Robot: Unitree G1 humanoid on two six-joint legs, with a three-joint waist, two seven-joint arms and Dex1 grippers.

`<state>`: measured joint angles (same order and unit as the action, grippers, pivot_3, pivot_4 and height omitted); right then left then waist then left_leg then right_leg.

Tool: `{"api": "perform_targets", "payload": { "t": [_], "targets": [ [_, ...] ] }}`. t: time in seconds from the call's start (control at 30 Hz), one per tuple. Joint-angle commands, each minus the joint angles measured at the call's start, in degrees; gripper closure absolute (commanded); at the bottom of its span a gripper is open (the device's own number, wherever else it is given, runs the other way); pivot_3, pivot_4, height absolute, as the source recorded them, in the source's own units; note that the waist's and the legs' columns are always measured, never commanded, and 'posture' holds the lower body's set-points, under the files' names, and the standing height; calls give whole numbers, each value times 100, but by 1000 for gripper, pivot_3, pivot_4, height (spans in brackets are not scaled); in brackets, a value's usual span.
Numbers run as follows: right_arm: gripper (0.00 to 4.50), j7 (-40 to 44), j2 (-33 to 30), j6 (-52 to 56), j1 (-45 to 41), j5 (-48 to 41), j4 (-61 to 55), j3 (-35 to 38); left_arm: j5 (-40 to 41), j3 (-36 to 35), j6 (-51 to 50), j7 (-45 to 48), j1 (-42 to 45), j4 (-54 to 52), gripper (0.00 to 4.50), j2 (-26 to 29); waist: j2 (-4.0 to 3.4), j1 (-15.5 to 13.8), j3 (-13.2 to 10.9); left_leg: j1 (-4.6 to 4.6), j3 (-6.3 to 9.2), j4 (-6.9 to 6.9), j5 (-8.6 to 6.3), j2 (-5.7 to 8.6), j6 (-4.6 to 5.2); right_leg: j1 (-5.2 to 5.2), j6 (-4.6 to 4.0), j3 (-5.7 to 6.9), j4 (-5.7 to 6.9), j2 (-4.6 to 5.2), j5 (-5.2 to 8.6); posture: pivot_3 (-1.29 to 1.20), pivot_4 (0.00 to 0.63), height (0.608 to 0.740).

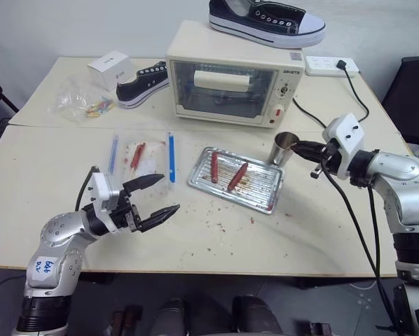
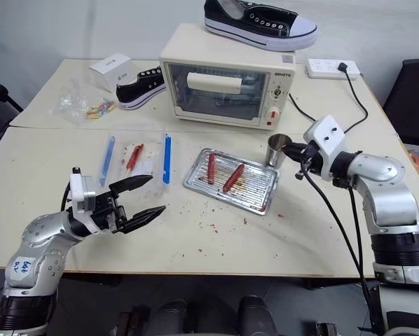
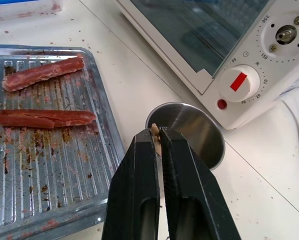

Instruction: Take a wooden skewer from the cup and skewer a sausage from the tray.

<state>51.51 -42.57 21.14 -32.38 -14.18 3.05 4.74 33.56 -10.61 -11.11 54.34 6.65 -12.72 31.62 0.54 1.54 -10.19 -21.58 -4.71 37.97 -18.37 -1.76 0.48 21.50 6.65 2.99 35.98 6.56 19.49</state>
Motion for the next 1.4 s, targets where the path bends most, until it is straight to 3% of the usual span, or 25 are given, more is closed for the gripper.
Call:
{"api": "perform_targets", "payload": {
  "t": [0.03,0.43,0.57,0.73,0.87,1.0,1.17,1.4],
  "targets": [
    [4474,-15,-13,-195,-197,-119,-107,173,-1,-7,134,7,1,-193,0,-16,0,0,0,0,0,0,0,0,0,0,0,0,0,0,0,0,150,740],
    [4474,595,-407,117,-349,-989,-290,768,21,12,186,56,-21,-145,0,-53,0,-11,-1,-1,0,-1,0,0,0,0,0,0,-1,1,0,0,150,740],
    [4474,1070,-746,307,-472,-1607,-266,1207,122,5,167,144,8,-104,0,-73,0,-8,-1,-2,0,-1,-1,1,2,-1,0,1,-3,3,0,0,150,740],
    [4474,1356,-859,1358,-516,-2961,-543,1808,445,36,-131,332,241,-38,0,-78,1,-6,-2,-2,3,-1,-1,-3,2,-1,0,1,-3,2,0,0,150,740],
    [4474,987,-619,2869,-288,-4573,-1098,2018,525,178,-228,317,776,33,0,-292,1,-11,-2,-2,5,0,-1,-3,2,-3,0,0,-2,4,0,0,150,740],
    [4474,262,-24,3378,-54,-5565,-1537,1966,504,366,-229,437,1261,213,0,-500,3,-14,-3,-3,10,2,-1,-1,2,-8,1,1,-3,5,-1,0,150,740],
    [4474,-240,573,3413,104,-5929,-1862,1671,883,575,-699,504,1723,173,0,-719,3,-14,-3,-10,9,3,-1,0,2,0,2,5,-2,-2,-1,0,150,740],
    [4474,-340,768,3376,140,-6063,-1864,1417,1027,765,-975,460,2097,-14,0,-939,3,-17,-3,-14,11,7,-1,4,2,0,5,5,-4,-4,-3,0,150,740]
  ]
}}
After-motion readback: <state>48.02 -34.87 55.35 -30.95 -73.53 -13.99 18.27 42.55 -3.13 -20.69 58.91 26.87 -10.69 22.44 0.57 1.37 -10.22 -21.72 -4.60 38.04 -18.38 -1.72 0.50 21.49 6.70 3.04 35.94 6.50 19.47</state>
